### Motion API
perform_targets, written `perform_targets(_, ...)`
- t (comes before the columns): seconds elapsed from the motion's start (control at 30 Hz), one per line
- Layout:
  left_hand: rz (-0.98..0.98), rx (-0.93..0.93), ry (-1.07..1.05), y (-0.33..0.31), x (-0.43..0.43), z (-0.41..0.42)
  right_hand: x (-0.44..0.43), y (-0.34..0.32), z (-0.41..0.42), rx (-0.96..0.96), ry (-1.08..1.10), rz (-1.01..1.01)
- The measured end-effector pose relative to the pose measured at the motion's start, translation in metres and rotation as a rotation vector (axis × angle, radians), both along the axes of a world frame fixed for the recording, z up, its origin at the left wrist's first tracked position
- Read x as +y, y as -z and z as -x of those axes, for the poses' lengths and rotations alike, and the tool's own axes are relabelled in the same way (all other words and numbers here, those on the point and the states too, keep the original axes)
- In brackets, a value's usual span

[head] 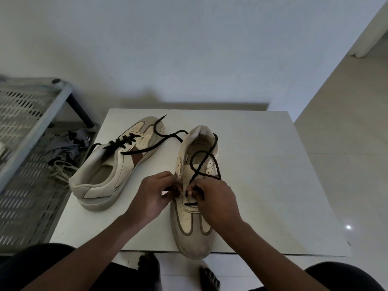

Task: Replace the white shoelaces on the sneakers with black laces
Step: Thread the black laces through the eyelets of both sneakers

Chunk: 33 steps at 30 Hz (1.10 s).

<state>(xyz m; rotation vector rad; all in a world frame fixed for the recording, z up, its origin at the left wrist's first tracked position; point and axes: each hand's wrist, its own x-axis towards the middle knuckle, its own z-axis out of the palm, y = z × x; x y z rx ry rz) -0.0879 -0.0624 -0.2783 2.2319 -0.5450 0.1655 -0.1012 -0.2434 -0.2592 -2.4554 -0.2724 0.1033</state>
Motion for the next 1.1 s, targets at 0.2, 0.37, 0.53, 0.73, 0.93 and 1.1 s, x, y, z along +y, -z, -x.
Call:
perform_targets(0.2,0.101,0.028,-0.058,0.004,0.001,0.0,0.008,0.007,0.002,-0.073,-0.023,0.073)
perform_targets(0.37,0.181,0.084,-0.076,0.009,0.001,-0.001,0.009,0.006,0.001,-0.068,-0.047,0.14)
perform_targets(0.53,0.238,0.138,-0.085,0.01,0.002,-0.001,0.012,0.005,0.002,-0.051,-0.073,0.177)
perform_targets(0.73,0.327,0.208,-0.092,0.01,0.009,-0.006,0.017,0.007,-0.003,-0.015,-0.074,0.126)
perform_targets(0.93,0.363,0.237,-0.096,0.008,0.007,-0.007,0.016,0.004,-0.008,-0.041,-0.104,0.153)
perform_targets(1.1,0.351,0.235,-0.09,0.006,0.006,-0.006,0.018,-0.001,-0.006,-0.063,-0.121,0.181)
